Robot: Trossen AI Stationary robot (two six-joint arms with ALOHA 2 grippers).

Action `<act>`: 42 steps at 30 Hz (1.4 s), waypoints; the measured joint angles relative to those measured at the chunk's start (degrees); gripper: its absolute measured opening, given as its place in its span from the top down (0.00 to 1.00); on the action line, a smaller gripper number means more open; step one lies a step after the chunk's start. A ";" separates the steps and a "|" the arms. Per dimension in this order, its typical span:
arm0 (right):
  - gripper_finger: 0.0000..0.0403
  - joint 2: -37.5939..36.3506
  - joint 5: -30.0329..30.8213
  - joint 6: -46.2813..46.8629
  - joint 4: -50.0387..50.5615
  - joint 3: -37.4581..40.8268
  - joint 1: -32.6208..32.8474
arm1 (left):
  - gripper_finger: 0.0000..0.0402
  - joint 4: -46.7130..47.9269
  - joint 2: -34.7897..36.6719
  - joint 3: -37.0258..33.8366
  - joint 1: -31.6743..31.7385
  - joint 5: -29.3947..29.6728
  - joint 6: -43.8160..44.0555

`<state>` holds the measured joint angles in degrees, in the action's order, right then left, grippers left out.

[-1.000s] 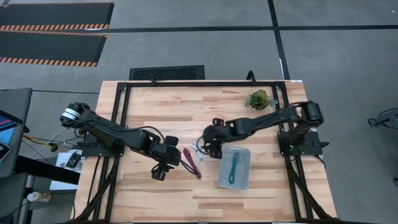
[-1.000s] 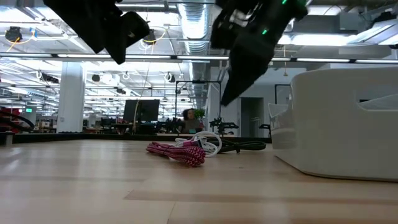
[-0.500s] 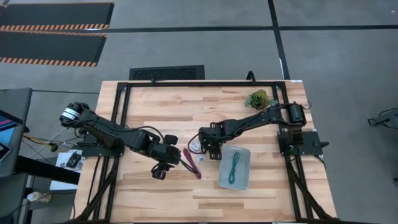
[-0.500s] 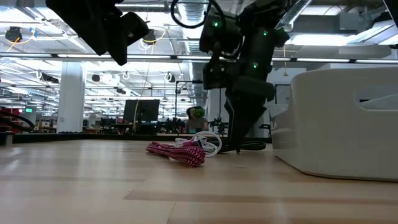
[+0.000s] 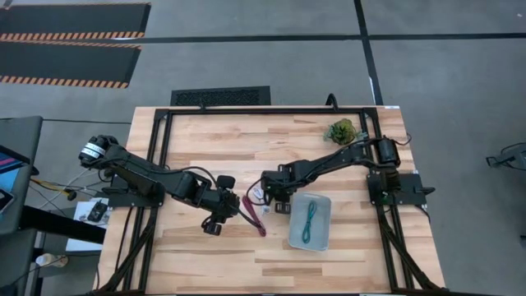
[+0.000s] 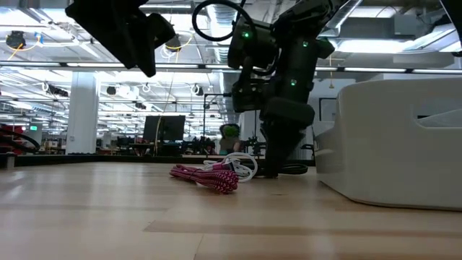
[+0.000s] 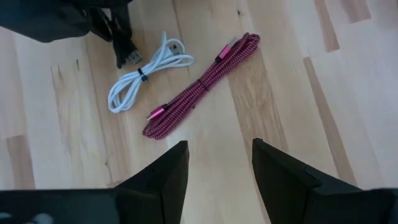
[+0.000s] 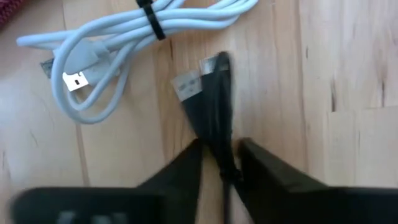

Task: Pick and place USB-C Cables
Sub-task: Put the black charger cable into the gray bin

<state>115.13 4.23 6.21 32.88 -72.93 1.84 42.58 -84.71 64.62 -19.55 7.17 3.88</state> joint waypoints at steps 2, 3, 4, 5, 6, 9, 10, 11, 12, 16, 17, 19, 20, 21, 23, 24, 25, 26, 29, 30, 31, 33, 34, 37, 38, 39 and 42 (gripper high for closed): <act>0.83 0.04 0.05 0.59 -0.02 0.02 -0.09 | 0.60 -0.08 0.00 0.00 0.00 0.03 0.00; 0.88 0.04 0.04 1.02 0.02 0.02 -0.19 | 0.60 -0.08 0.00 0.00 0.00 0.18 0.00; 0.93 0.04 -0.04 1.39 0.07 0.05 -0.25 | 0.60 -0.10 0.00 0.00 0.00 0.65 0.00; 0.95 0.06 -0.17 1.93 -0.01 0.05 -0.27 | 0.60 -0.08 0.00 0.00 0.00 1.28 0.00; 0.96 0.03 -0.20 2.83 -0.11 0.07 -0.34 | 0.60 -0.16 0.00 0.00 0.00 2.08 0.02; 0.93 -1.04 -0.50 5.65 -0.77 0.17 -0.69 | 0.60 -2.17 0.00 -0.01 0.00 4.14 -0.03; 0.93 -1.68 -0.33 6.04 -1.10 0.36 -0.69 | 0.60 -3.35 0.00 -0.02 0.00 4.80 -0.07; 0.94 -2.54 0.00 6.45 -1.47 0.49 -0.67 | 0.60 -4.58 0.00 0.00 0.00 5.48 -0.10; 0.95 -3.80 0.19 6.70 -1.93 0.59 -0.67 | 0.60 -5.61 0.00 0.00 0.00 6.00 -0.13; 0.97 -12.70 2.47 6.00 -4.89 0.27 -1.21 | 0.60 -8.22 -0.02 -0.02 0.02 7.49 0.05; 0.97 -15.06 3.27 6.00 -4.53 0.25 -1.35 | 0.60 -8.88 -0.02 -0.02 0.00 7.85 0.36; 0.96 -19.25 4.67 6.00 -2.68 0.40 -1.72 | 0.60 -9.82 -0.02 -0.02 -0.07 8.87 1.18; 0.96 -21.63 5.55 5.98 -2.58 0.46 -1.87 | 0.60 -10.34 -0.02 -0.02 -0.09 9.48 1.38; 0.97 -24.36 6.42 5.98 -2.63 0.46 -1.98 | 0.60 -11.00 -0.02 -0.02 -0.09 10.10 1.40; 0.97 -30.13 8.01 5.91 -3.70 0.34 -2.04 | 0.60 -12.33 -0.02 -0.02 -0.09 11.29 1.34; 0.97 -33.04 9.05 5.81 -4.15 0.30 -1.85 | 0.60 -13.55 -0.04 -0.02 -0.09 11.82 1.11; 0.97 -35.70 10.17 5.73 -4.28 0.38 -1.38 | 0.60 -14.92 -0.04 -0.02 -0.09 12.34 0.50; 0.97 -38.11 11.27 5.51 -5.63 0.62 -0.73 | 0.60 -16.56 -0.04 -0.02 -0.09 12.79 -0.34; 0.97 -45.89 13.96 3.91 -11.66 3.56 2.09 | 0.60 -23.57 -0.04 -0.02 -0.09 13.42 -3.69; 0.97 -48.52 14.78 3.19 -15.19 5.11 3.34 | 0.60 -26.36 -0.04 -0.02 -0.09 13.68 -4.76; 0.97 -51.38 15.83 2.56 -18.71 7.59 4.91 | 0.60 -28.85 -0.04 -0.02 -0.09 13.79 -5.87; 0.97 -56.46 19.10 1.16 -26.64 14.46 8.31 | 0.60 -33.34 -0.04 -0.02 -0.09 14.00 -7.88; 0.97 -58.89 20.54 0.62 -32.18 18.56 10.05 | 0.60 -34.93 -0.04 -0.02 -0.09 14.22 -8.67; 0.97 -63.79 22.26 -0.67 -48.66 31.06 13.80 | 0.60 -39.69 -0.04 -0.02 -0.09 14.66 -11.71; 0.97 -64.67 22.54 -0.66 -53.31 33.97 14.25 | 0.60 -41.55 -0.04 -0.02 -0.09 14.73 -12.87; 0.97 -65.33 22.62 -0.52 -57.54 36.16 14.43 | 0.60 -43.63 -0.04 -0.02 -0.05 14.73 -14.11; 0.97 -66.03 23.02 0.94 -61.99 39.86 14.52 | 0.60 -52.00 -0.04 -0.02 0.78 14.04 -18.08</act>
<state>49.10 27.24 7.15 -29.11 -33.07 16.36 -9.42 -84.75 64.60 -18.77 21.21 -14.20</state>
